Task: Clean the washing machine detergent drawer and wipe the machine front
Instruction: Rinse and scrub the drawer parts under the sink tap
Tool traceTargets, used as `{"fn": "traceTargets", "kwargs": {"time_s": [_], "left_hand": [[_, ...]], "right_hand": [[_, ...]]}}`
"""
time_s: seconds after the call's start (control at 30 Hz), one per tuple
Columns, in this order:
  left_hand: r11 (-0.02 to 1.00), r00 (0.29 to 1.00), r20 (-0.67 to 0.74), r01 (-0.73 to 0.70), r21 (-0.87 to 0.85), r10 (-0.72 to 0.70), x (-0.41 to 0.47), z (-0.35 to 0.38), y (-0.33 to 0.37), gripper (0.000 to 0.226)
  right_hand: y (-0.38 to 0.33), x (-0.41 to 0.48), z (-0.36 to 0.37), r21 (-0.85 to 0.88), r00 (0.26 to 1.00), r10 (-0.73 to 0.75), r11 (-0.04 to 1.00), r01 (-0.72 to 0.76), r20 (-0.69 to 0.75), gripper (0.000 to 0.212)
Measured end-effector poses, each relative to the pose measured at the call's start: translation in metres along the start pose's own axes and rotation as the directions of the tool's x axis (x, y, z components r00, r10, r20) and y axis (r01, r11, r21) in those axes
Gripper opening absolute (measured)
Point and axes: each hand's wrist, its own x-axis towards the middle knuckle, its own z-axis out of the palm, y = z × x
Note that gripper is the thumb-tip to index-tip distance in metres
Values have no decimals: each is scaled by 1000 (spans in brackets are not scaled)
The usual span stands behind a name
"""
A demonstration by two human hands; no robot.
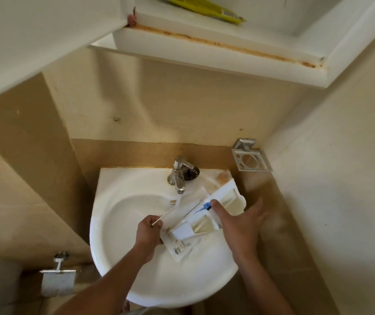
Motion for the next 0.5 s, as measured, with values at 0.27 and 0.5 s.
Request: {"fn": "traceTargets", "kwargs": {"time_s": [0.27, 0.5], "left_hand": [[996, 995, 92, 25, 87, -33, -19, -12, -10, 18], [931, 955, 294, -79, 355, -31, -28, -6, 7, 22]], "right_hand": [[-29, -6, 23, 260, 935, 108, 944, -203, 338, 129], [-70, 7, 22, 1, 897, 95, 994, -106, 431, 100]]}}
